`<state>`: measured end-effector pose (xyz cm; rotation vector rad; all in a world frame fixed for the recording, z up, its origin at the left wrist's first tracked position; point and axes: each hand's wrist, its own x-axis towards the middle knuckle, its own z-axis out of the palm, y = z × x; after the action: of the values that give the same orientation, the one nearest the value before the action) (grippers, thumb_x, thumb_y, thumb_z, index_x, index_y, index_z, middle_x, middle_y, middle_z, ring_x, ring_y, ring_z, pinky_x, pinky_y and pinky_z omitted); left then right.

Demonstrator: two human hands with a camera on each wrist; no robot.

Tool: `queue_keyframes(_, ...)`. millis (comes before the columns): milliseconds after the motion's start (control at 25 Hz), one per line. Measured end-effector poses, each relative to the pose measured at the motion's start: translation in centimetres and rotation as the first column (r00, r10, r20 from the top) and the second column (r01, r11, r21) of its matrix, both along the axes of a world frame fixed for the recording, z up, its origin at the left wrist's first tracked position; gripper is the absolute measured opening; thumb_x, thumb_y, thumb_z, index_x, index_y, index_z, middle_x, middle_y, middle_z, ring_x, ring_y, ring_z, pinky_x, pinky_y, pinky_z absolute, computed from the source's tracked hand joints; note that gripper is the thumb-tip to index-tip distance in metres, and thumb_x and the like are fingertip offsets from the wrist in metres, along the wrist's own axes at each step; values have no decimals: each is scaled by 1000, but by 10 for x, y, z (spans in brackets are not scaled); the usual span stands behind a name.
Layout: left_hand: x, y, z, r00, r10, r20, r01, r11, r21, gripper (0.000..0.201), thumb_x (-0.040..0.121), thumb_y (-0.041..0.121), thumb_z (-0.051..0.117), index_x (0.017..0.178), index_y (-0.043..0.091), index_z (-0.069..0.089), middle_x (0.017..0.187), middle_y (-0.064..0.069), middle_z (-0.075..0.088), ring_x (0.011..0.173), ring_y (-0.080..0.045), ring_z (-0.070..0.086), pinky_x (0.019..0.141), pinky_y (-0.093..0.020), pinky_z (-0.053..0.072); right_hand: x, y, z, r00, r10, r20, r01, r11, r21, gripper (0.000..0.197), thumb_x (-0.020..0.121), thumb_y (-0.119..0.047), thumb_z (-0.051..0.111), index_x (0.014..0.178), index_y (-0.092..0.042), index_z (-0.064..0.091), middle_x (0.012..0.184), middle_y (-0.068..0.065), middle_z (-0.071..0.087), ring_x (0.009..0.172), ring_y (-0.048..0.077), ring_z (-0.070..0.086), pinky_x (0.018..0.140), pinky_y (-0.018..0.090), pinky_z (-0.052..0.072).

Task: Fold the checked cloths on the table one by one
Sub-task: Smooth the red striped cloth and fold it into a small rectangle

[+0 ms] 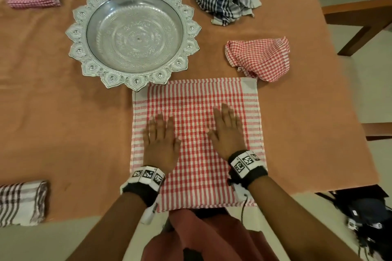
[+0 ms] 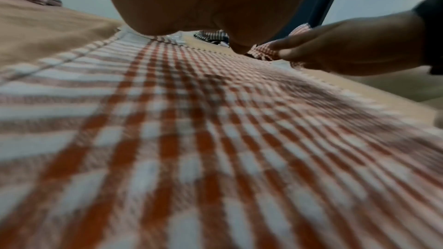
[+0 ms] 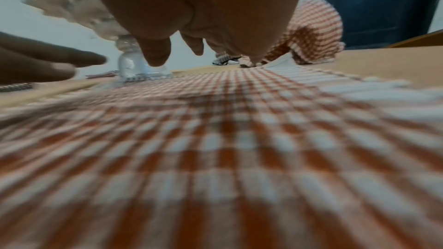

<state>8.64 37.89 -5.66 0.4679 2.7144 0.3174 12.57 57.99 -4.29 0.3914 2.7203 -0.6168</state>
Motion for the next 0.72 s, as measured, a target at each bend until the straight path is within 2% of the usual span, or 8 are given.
queue_keyframes(120,35,12,-11,991,-41,128,41,999,3,67,90,47,2,151,23,-11,159,-5,-19,146,-28,-17,118,-46,-10,14,-65,-8,981,186,58,-183,981,-63,58,100,-39,20,153,-22,4,161,5,-10,147,26,-13,118,51,-6)
queue_keyframes(200,46,4,-22,989,-77,127,83,995,-46,68,85,50,-7,148,25,-16,158,-2,-20,145,-23,-20,119,-46,-8,27,-73,-20,968,224,114,-224,974,-11,61,96,-45,8,153,-24,4,161,1,-10,147,26,-12,117,50,-11)
queue_keyframes(320,43,-21,-27,995,-72,69,75,996,-40,68,87,57,-7,149,28,-9,155,4,-18,145,-24,-16,116,-44,-11,46,-24,-30,985,112,132,-122,991,63,67,96,-57,14,152,-28,-7,154,-6,-22,145,23,-20,111,45,-19)
queue_keyframes(400,37,-38,-27,998,-21,60,25,998,-65,70,86,58,-8,148,26,-10,153,5,-21,144,-23,-19,115,-42,-14,63,25,-33,988,-36,149,20,994,110,75,88,-64,4,151,-27,-12,149,-7,-28,145,24,-21,113,45,-18)
queue_keyframes(480,33,-49,-26,998,-20,51,25,994,-109,74,85,58,-10,150,23,-8,152,4,-22,145,-24,-18,116,-42,-14,74,54,-31,980,-60,188,29,986,164,83,80,-67,-6,150,-24,-16,149,-5,-29,146,26,-19,116,44,-15)
queue_keyframes(560,31,-51,-27,998,-32,60,39,993,-114,78,84,59,-11,152,21,-3,156,1,-18,146,-28,-15,117,-44,-12,73,53,-30,976,-65,208,31,986,165,79,85,-64,-3,150,-22,-16,153,-2,-28,146,28,-19,116,45,-14)
queue_keyframes(640,32,-48,-25,997,-34,67,40,994,-100,81,83,60,-10,153,20,-3,160,-4,-12,147,-30,-14,117,-47,-10,66,37,-25,972,-147,183,123,983,138,71,96,-56,14,152,-20,-10,158,4,-21,146,29,-18,117,48,-13)
queue_keyframes(720,39,-43,-18,999,-30,38,32,998,-48,81,84,60,-5,154,19,3,161,-7,-8,147,-30,-10,115,-48,-12,66,13,-14,983,-160,96,151,984,91,72,95,-56,19,153,-18,0,159,6,-15,146,28,-16,116,46,-15)
